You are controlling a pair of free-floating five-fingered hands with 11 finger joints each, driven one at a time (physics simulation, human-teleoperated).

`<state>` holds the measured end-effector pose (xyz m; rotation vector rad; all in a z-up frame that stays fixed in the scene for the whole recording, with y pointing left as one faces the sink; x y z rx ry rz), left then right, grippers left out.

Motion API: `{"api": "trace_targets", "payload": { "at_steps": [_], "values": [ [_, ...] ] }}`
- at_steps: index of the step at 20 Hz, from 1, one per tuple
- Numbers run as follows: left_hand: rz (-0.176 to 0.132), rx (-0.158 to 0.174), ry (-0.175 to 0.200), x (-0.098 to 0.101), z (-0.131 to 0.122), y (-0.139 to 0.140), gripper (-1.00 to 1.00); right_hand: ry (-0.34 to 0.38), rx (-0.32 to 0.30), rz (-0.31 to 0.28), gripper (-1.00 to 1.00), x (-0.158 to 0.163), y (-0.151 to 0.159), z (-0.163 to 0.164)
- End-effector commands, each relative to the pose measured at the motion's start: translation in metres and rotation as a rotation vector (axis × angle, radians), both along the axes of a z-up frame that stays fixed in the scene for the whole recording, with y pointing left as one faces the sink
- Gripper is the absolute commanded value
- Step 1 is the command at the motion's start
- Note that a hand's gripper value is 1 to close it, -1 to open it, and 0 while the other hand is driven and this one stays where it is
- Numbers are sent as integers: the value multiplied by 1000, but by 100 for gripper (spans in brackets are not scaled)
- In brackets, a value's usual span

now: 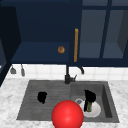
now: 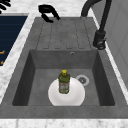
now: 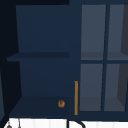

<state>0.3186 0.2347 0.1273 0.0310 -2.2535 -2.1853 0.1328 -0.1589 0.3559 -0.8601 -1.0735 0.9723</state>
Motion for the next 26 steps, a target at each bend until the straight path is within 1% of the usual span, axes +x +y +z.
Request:
{"api": "trace_targets", "payload": {
  "at_steps": [1, 5, 6, 7, 8, 11, 14, 16, 18, 22, 23, 24, 26],
  "values": [
    [0, 0, 0, 0, 0, 0, 0, -37, 18, 0, -100, -10, 0, 4],
    [0, 0, 0, 0, 0, 0, 0, -42, 22, -1, -100, -21, -1, 9],
    [0, 0, 0, 0, 0, 0, 0, -7, 3, -2, -100, -14, 1, 6],
    [0, 0, 0, 0, 0, 0, 0, -7, 5, -2, -100, -16, 0, 6],
    [0, 0, 0, 0, 0, 0, 0, 22, -2, -2, -100, -16, 0, 4],
    [0, 0, 0, 0, 0, 0, 0, -17, 2, -9, -100, -23, 1, 6],
    [0, 0, 0, 0, 0, 0, 0, -54, -2, -19, -100, -34, 12, 11],
    [0, 0, 0, 0, 0, 0, 0, -82, -1, -11, -100, -43, 17, 16],
    [0, 0, 0, 0, 0, 0, 0, -114, -8, -15, -100, -49, 24, 19],
    [0, 0, 0, 0, 0, 0, 0, -154, -11, -30, -100, -53, 35, 28],
    [0, 0, 0, 0, 0, 0, 0, -141, -12, -30, -100, -56, 35, 28],
    [0, 0, 0, 0, 0, 0, 0, -154, -1, -34, -100, -60, 29, 32],
    [0, 0, 0, 0, 0, 0, 0, -161, 29, -20, -100, -63, 21, 33]
  ]
}}
